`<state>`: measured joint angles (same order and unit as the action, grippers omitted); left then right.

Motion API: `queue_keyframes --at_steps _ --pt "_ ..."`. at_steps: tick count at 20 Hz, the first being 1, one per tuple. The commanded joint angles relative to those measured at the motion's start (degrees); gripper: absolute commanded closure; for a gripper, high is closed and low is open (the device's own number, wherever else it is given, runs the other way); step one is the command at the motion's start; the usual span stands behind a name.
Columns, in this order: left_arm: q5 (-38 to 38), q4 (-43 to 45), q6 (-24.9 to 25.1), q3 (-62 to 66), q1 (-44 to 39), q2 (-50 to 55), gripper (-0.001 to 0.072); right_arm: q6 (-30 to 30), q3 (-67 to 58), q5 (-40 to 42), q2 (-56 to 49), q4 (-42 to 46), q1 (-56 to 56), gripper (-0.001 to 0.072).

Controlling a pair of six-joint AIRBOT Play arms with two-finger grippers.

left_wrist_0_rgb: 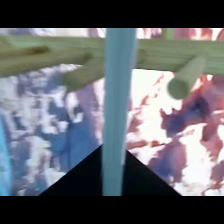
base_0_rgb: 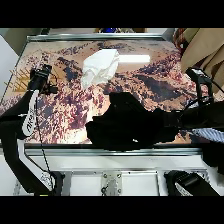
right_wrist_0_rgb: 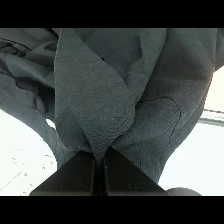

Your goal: Fold the clothes and pants, and hang the long-sleeved shirts on hangers.

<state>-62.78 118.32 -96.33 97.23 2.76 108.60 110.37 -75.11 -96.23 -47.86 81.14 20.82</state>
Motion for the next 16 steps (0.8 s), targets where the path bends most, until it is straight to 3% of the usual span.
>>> queue_keyframes --at_steps 1,7,9,11,12,14,16 --pt "-1.4 0.7 1.2 0.1 -1.0 -6.7 0.0692 0.0 0.0 0.0 0.0 0.0 0.0 0.0683" --pt "-6.2 0.1 5.1 0.1 -7.0 -17.6 0.0691 0.0 0.0 0.0 0.0 0.0 0.0 0.0683" --pt "-8.3 -1.3 9.6 0.1 -9.8 -20.5 0.0692 0.0 0.0 0.0 0.0 0.0 0.0 0.0683" --pt "-11.2 -12.1 22.3 0.1 -11.6 -23.7 0.0692 0.0 0.0 0.0 0.0 0.0 0.0 0.0683" --pt "-13.4 -20.5 31.5 0.1 -11.6 -25.3 0.0692 0.0 0.0 0.0 0.0 0.0 0.0 0.0683" --pt "-21.8 -36.8 50.0 0.1 -10.6 -28.1 0.0692 0.0 0.0 0.0 0.0 0.0 0.0 0.0683" --pt "-31.0 -51.1 62.2 0.1 -8.4 -30.0 0.0692 0.0 0.0 0.0 0.0 0.0 0.0 0.0683"
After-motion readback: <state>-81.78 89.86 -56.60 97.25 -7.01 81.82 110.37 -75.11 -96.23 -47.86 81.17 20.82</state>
